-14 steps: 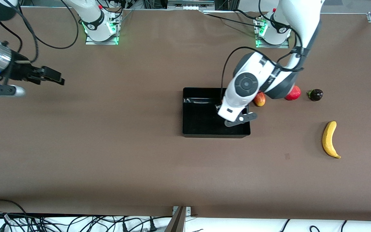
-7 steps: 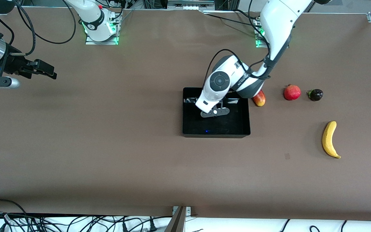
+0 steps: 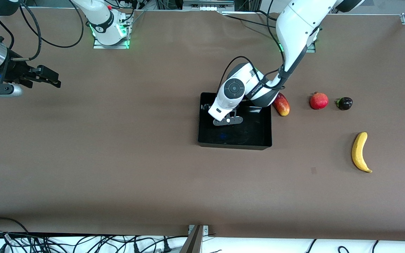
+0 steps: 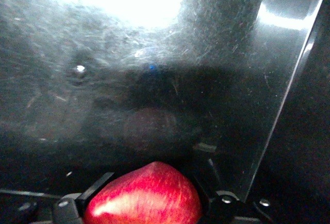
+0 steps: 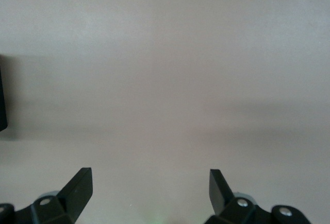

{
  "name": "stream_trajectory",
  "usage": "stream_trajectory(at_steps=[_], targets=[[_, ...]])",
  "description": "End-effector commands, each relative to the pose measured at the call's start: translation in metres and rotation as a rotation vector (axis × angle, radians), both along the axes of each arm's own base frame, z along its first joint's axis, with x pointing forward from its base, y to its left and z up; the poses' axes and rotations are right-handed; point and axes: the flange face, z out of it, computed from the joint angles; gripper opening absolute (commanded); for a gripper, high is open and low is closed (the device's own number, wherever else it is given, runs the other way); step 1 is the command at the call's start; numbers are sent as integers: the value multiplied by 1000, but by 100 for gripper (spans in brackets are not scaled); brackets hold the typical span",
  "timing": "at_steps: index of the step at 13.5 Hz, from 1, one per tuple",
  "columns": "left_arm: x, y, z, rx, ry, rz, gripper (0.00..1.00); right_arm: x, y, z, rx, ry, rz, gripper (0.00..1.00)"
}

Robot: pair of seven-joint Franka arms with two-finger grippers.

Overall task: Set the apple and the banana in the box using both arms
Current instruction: 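Lower the red apple into the black box and open the left gripper, then move the left gripper to the yellow banana and grasp it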

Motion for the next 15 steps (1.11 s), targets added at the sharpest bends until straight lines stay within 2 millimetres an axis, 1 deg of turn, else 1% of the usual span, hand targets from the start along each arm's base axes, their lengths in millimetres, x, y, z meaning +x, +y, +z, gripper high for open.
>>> stream_trajectory(at_steps=[1,2,3,5,6,7,8,9,10,11,12,13,15], targets=[[-4,-4,-7,10,-19,-19,62,5,-2,7,-21,-12,19,100],[-2,-3,-5,12,-21,-14,96,5,-2,10,-20,-18,19,100],[-1,-2,2,20,-21,7,100,5,-4,11,-22,-22,18,100],[0,3,33,91,9,52,100,5,-3,11,-24,-20,7,100],[0,8,60,121,21,48,100,5,-5,10,-23,-18,-1,100],[5,25,87,161,43,58,100,6,-6,11,-23,-24,-2,100],[8,40,108,194,75,69,100,6,-5,11,-24,-27,-2,100],[22,61,131,206,83,76,100,6,-5,11,-24,-27,-2,100],[36,86,142,214,112,46,100,7,-6,11,-24,-27,-4,100],[55,114,155,206,132,13,100,7,-6,11,-24,-29,-4,100],[76,150,163,186,147,-17,100,7,-6,11,-24,-27,-2,100],[95,190,167,166,154,-52,100,6,-5,10,-26,-24,-1,100],[127,273,164,147,141,-150,100,7,-5,11,-26,-29,-1,100]])
